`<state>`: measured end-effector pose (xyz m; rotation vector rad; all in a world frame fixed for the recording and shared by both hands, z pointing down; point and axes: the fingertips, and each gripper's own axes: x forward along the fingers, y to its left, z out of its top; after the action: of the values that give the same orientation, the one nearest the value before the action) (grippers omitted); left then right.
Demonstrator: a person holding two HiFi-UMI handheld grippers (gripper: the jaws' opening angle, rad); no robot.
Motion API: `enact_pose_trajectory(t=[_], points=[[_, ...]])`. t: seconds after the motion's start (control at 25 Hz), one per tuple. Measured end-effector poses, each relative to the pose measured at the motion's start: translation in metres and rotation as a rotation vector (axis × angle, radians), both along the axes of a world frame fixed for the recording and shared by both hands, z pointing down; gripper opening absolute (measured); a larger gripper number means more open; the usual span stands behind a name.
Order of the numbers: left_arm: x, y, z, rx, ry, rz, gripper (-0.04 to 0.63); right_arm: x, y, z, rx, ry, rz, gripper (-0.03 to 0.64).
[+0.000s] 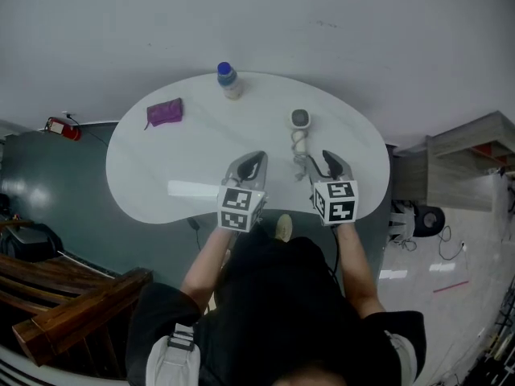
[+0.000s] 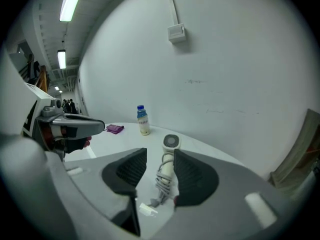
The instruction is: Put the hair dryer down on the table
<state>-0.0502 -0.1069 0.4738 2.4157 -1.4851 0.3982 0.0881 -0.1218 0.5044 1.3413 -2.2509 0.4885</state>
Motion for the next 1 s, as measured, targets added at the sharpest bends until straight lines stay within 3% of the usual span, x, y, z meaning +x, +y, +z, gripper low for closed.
enact_pose_trajectory(t=[0.52,1.0], points=[[0.01,0.027,-0.05,0.112,0.0,-0.017,0.006,0.014,0.027,-0.06,0.168,-0.061,-0.024,0.098],[0.016,0.06,-0.059,0.129,-0.013,-0.018,0.006,0.029,0.055,-0.083,0.251,-0.138,-0.007,0.023]])
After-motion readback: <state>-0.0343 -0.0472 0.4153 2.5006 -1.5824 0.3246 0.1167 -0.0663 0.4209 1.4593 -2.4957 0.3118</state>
